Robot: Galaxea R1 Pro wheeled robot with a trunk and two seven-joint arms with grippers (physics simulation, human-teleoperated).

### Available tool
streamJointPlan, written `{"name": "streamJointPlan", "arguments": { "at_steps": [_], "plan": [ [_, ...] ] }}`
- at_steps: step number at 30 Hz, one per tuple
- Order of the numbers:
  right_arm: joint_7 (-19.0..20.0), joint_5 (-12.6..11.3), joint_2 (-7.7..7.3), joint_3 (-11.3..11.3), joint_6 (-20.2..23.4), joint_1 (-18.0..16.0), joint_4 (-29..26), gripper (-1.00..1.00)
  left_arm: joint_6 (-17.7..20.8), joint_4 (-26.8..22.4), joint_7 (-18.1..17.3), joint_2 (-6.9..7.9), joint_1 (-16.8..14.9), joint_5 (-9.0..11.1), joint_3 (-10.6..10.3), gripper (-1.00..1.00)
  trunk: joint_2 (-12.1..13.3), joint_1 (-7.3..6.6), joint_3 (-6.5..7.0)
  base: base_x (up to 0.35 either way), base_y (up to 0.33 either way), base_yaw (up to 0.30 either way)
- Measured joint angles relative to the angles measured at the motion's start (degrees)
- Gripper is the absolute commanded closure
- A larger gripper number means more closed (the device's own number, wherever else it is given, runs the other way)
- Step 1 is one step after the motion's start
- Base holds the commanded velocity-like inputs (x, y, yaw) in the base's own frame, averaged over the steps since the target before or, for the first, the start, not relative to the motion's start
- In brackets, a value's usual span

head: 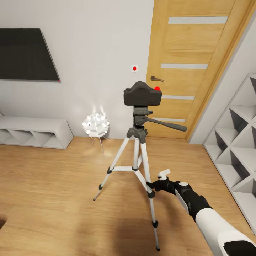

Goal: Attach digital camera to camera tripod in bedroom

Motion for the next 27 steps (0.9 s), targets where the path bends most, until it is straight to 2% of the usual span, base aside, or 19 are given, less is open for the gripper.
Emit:
{"name": "streamJointPlan", "arguments": {
  "at_steps": [3,9,19,27],
  "plan": [
    [1.2,0.1,-0.78,0.0,0.0,0.4,0.5,-1.0,0.0,0.0,0.0,0.0,0.0,0.0,0.0,-1.0,0.0,0.0,0.0,0.0,0.0,0.0],
    [2.7,0.4,-1.29,0.0,-0.1,0.3,2.2,-1.0,0.0,0.0,0.0,0.0,0.0,0.0,0.0,-1.0,0.0,0.0,0.0,0.0,0.0,0.0],
    [3.3,0.8,-2.92,0.3,-0.6,0.2,7.9,-1.0,0.0,0.0,0.0,-0.03,0.0,0.0,0.0,-1.0,0.0,0.0,0.0,0.0,0.0,0.0],
    [3.5,1.1,-3.35,0.5,-0.8,0.2,11.7,-1.0,0.0,0.0,0.0,-0.02,0.0,0.0,0.0,-1.0,0.0,0.0,0.0,0.0,0.0,0.0]
  ]
}}
